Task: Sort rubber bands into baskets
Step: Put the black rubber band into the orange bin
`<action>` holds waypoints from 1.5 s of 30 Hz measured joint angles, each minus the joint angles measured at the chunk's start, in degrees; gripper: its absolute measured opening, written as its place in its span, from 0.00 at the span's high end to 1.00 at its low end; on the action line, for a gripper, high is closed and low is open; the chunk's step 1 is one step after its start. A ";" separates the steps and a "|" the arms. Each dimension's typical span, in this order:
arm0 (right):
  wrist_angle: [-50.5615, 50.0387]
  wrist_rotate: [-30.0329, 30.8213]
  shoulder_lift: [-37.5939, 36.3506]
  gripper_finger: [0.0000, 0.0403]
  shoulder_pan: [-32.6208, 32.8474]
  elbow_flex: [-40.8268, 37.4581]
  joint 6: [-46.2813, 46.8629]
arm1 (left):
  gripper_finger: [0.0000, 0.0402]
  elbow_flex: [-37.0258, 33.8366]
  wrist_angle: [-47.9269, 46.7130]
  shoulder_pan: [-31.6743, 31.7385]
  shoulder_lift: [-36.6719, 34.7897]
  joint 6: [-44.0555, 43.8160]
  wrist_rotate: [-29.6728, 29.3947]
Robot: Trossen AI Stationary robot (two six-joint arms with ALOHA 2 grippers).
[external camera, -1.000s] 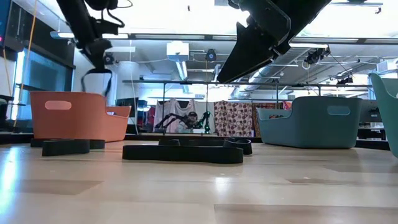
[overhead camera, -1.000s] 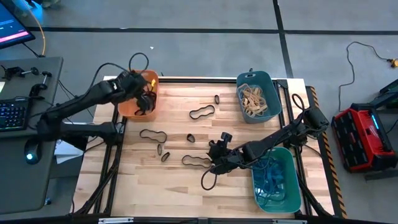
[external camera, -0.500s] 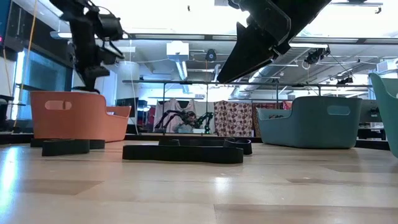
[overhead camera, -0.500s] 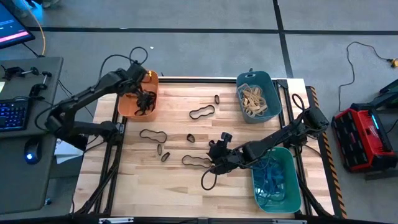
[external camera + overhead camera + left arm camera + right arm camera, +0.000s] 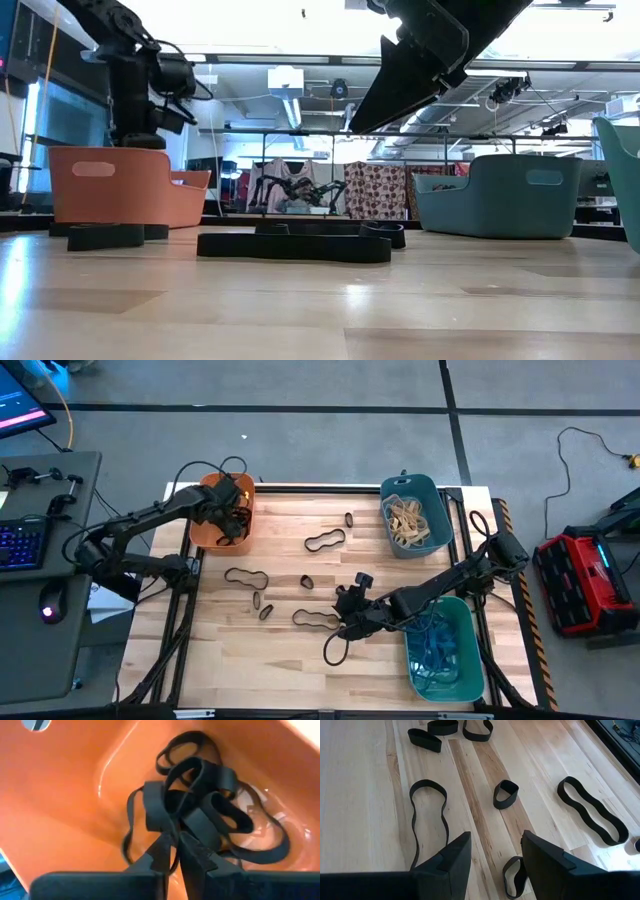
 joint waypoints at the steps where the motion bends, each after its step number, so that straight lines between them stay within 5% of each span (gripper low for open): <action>1: 0.00 0.00 0.00 0.60 0.00 0.00 -0.02 | 0.91 0.00 -0.12 -0.66 -0.30 0.00 0.02; 15: 0.02 0.00 0.00 0.60 -0.22 0.00 0.42 | 0.66 0.04 1.51 -9.27 -10.83 2.03 0.12; 27: 0.07 0.00 0.00 0.60 -0.28 0.00 0.43 | 0.63 0.07 1.52 -29.66 -20.31 1.08 8.62; 37: 0.26 0.00 0.00 0.60 -0.28 0.00 0.44 | 0.63 0.09 1.50 -49.71 -18.28 0.11 12.76; 45: 0.28 0.00 0.00 0.60 -0.28 0.02 0.45 | 0.63 0.10 3.67 -61.41 -9.81 -1.02 13.83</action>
